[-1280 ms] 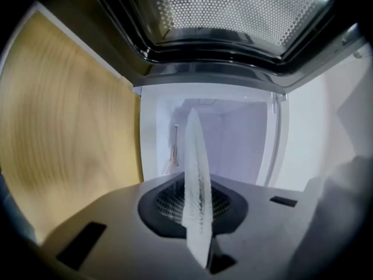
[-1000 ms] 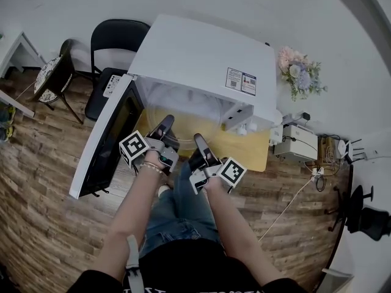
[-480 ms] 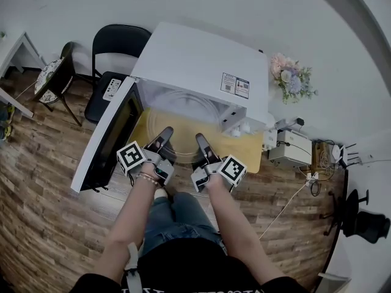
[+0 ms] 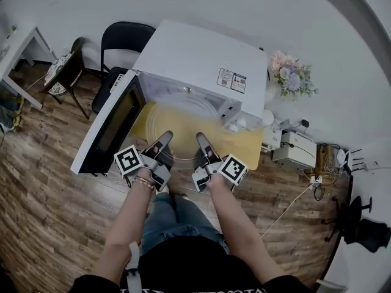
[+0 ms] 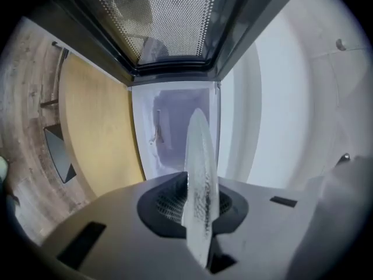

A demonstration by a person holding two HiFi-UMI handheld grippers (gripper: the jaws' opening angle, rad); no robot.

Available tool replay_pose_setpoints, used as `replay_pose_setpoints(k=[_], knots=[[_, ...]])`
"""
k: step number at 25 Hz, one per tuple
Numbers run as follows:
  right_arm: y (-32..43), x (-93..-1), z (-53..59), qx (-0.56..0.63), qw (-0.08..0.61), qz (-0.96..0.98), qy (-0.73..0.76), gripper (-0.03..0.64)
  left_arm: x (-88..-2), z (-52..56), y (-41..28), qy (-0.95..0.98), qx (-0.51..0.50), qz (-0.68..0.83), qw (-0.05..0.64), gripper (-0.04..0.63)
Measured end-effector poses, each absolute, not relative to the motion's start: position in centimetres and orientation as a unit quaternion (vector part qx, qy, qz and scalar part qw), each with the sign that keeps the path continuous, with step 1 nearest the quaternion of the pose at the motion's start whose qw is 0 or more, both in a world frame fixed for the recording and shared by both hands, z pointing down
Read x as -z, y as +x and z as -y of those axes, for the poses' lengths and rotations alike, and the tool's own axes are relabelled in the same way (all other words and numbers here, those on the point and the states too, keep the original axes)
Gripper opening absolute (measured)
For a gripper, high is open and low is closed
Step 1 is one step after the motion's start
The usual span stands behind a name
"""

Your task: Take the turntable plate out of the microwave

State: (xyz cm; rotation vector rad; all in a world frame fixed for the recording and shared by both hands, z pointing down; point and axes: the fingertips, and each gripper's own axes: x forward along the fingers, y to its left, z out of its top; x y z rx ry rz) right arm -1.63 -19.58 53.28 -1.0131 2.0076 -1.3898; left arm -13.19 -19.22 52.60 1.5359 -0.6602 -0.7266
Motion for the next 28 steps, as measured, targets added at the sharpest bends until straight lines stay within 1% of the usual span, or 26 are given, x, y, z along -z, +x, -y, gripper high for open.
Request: replay_pose_setpoints(k=[2, 5, 10, 15, 20, 28], knots=[[-1.8, -52.6, 18.8, 0.491, 0.234, -0.756, -0.363, 0.067, -52.5, 18.2, -13.1, 0.665, 0.316, 0.294, 0.609, 0.031], [-1.9, -51.9, 17.3, 0.478, 0.211, -0.777, -0.353, 0.087, -52.1, 16.8, -12.8, 0.674, 0.321, 0.303, 0.593, 0.031], [-1.5, -50.1, 15.5, 0.441, 0.198, -0.812, -0.326, 0.086, -50.0, 14.7, -12.6, 0.710, 0.337, 0.319, 0.530, 0.032], [-1.8, -48.7, 14.3, 0.411, 0.174, -0.840, -0.309, 0.089, -48.4, 14.2, -13.8, 0.719, 0.363, 0.344, 0.483, 0.032], [-2.2, -46.9, 13.8, 0.379, 0.163, -0.857, -0.308, 0.097, -46.6, 14.2, -13.9, 0.766, 0.319, 0.350, 0.435, 0.044], [-3.0, -42.2, 13.6, 0.313, 0.173, -0.877, -0.320, 0.104, -41.6, 14.9, -14.2, 0.816, 0.282, 0.354, 0.359, 0.064]])
